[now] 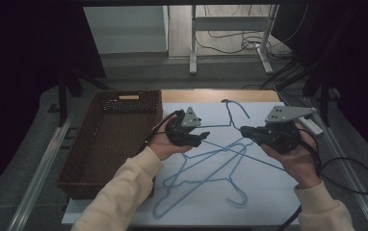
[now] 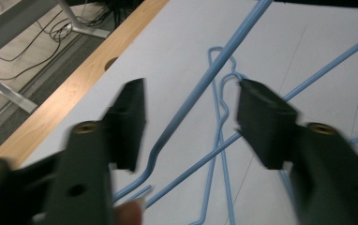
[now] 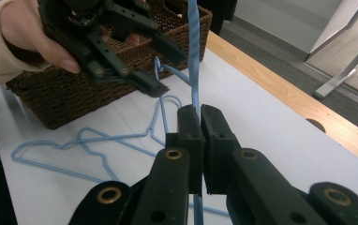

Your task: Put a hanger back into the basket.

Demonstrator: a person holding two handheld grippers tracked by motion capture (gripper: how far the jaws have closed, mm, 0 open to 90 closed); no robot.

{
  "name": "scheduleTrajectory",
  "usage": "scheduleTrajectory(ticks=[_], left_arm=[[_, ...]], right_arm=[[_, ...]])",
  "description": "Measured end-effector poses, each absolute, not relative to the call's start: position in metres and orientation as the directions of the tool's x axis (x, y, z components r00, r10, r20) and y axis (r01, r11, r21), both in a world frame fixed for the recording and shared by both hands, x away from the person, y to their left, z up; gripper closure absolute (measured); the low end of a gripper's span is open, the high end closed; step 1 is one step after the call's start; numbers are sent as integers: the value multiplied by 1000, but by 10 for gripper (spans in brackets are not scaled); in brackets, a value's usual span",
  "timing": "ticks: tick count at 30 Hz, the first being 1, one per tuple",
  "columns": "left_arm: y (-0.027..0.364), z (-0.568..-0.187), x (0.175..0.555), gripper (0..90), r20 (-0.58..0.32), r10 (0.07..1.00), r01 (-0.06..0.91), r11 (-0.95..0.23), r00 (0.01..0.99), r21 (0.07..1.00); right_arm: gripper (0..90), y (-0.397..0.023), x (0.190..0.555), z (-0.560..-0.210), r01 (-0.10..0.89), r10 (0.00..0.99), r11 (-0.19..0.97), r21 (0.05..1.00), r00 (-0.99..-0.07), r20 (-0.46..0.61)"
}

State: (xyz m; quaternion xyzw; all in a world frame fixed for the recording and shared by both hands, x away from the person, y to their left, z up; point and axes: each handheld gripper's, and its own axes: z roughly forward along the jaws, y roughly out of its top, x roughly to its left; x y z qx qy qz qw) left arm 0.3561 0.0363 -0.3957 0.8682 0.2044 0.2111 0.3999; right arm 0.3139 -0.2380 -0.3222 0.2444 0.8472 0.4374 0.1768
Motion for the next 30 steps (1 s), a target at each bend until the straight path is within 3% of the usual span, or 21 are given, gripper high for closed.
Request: scheduleTrajectory(ticks=[3, 8, 12, 15, 17, 20, 24, 30], left_arm=[[38, -394, 355, 737, 215, 511, 178, -614, 832, 769], [42, -391, 345, 804, 261, 444, 127, -674, 857, 728], [45, -387, 335, 854, 249, 403, 117, -695, 881, 710], [49, -382, 325, 875, 216, 413, 136, -672, 885, 728], [54, -377, 322, 875, 206, 428, 145, -656, 880, 741], [67, -369, 319, 876, 177, 472, 179, -614, 863, 769], [89, -359, 319, 876, 141, 536, 221, -555, 833, 802], [129, -350, 315, 875, 89, 605, 256, -459, 791, 851]], right_arm=[[881, -241, 315, -324, 267, 569, 497, 826, -819, -78], [878, -248, 323, -331, 281, 566, 490, 825, -822, -56], [861, -252, 333, -337, 291, 578, 467, 835, -815, -40], [803, -252, 338, -340, 272, 594, 452, 849, -802, -59], [632, -249, 339, -341, 250, 625, 432, 867, -776, -88], [503, -250, 334, -340, 205, 657, 359, 911, -748, -91], [457, -257, 329, -341, 194, 651, 255, 947, -759, -20], [397, -267, 322, -356, 213, 659, 257, 943, -752, -10]])
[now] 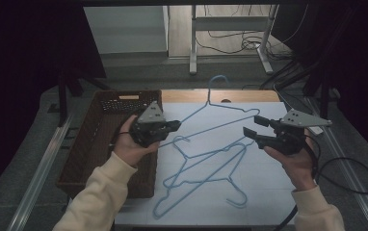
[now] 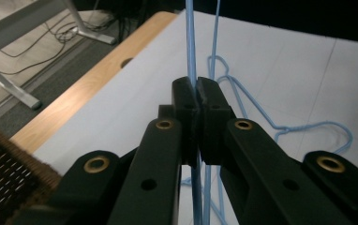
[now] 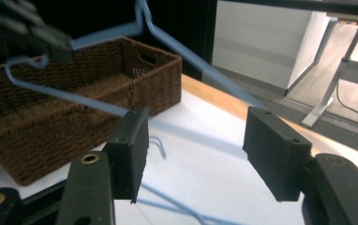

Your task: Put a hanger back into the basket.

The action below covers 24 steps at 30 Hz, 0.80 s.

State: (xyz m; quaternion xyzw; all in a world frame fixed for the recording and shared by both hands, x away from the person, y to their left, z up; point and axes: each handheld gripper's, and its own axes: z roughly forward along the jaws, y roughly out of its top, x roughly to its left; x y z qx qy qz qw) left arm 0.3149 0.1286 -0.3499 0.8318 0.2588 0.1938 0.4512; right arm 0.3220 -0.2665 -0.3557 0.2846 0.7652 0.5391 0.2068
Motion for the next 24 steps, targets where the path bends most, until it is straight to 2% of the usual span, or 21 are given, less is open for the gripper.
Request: scheduleTrajectory(ticks=[9, 17, 24], left_arm=[[182, -352, 304, 875, 54, 678, 303, -395, 733, 867], [237, -359, 290, 878, 3, 766, 348, -295, 643, 890], [276, -368, 278, 878, -23, 822, 381, -239, 569, 893]], right_arm=[[369, -277, 318, -395, 286, 676, 297, 911, -737, 11], [365, -284, 315, -429, 357, 689, 327, 875, -724, 37], [365, -288, 314, -441, 388, 698, 335, 859, -714, 51]])
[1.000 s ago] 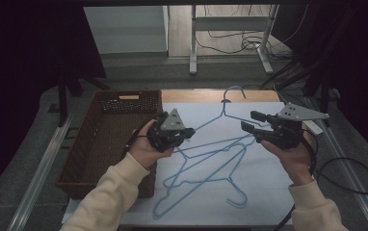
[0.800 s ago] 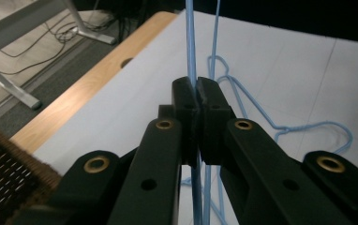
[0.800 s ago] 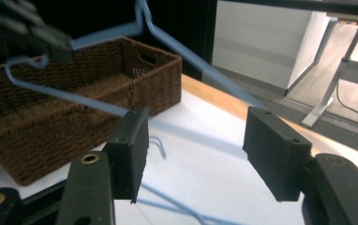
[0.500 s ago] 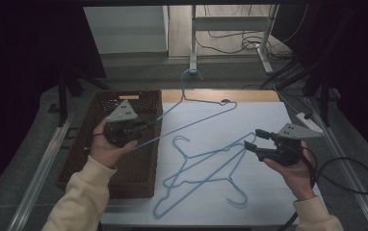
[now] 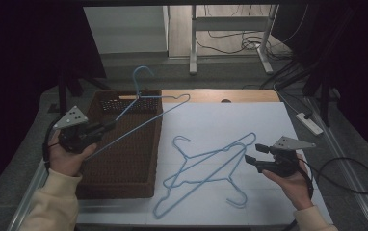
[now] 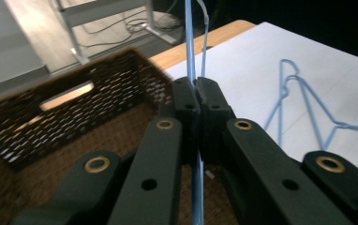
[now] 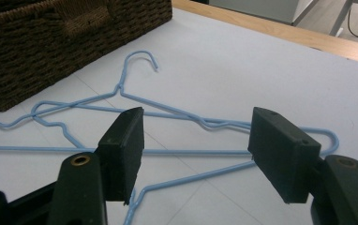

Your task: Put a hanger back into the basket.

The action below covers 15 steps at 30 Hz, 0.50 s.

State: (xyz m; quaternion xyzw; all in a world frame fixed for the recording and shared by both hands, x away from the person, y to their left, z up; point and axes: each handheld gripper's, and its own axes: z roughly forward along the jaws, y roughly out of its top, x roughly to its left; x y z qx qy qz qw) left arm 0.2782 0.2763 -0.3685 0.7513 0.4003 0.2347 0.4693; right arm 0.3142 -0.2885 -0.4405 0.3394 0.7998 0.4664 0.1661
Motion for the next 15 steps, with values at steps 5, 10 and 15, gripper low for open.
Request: scheduleTrajectory(ticks=[5, 10, 15], left_arm=[[299, -374, 271, 878, -35, 863, 401, -197, 503, 895], [316, -380, 268, 878, -57, 885, 419, -160, 461, 894], [323, -388, 269, 877, -70, 894, 435, -145, 442, 889]], right_arm=[[366, -289, 314, -443, 396, 704, 337, 854, -709, 51], [365, -289, 315, -446, 405, 704, 340, 848, -708, 56], [365, -290, 315, -448, 416, 706, 341, 843, -705, 62]])
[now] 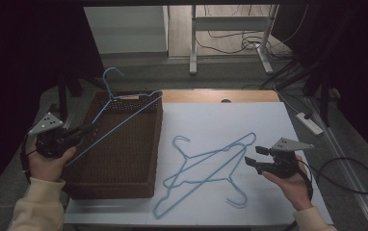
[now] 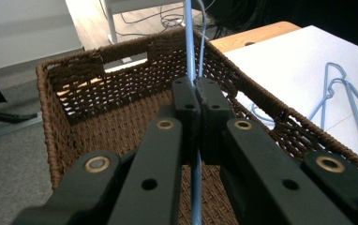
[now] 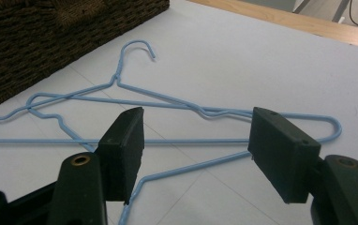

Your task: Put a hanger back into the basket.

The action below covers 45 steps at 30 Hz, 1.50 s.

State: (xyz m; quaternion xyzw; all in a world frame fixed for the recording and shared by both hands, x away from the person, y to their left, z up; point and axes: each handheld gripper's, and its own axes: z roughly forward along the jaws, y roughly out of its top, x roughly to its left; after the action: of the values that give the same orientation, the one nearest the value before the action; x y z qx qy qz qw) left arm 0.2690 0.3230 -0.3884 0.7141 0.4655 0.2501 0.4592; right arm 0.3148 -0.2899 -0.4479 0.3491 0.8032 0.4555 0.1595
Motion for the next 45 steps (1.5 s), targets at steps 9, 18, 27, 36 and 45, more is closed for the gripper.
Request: scheduleTrajectory(ticks=[9, 18, 27, 36, 45], left_arm=[[334, -394, 270, 878, -91, 908, 442, -109, 408, 890], [323, -414, 285, 878, -109, 901, 494, -127, 421, 860], [327, -435, 293, 876, -170, 906, 562, -85, 387, 823], [319, -451, 305, 869, -131, 918, 703, -189, 374, 685], [314, -460, 315, 832, -99, 938, 786, -218, 333, 579]], right_arm=[[364, -291, 316, -452, 431, 709, 343, 834, -701, 71], [363, -290, 317, -458, 452, 710, 358, 817, -700, 77], [363, -289, 317, -460, 456, 712, 359, 814, -698, 77], [362, -288, 316, -460, 457, 709, 363, 812, -701, 78], [360, -288, 316, -460, 459, 708, 366, 809, -702, 78]])
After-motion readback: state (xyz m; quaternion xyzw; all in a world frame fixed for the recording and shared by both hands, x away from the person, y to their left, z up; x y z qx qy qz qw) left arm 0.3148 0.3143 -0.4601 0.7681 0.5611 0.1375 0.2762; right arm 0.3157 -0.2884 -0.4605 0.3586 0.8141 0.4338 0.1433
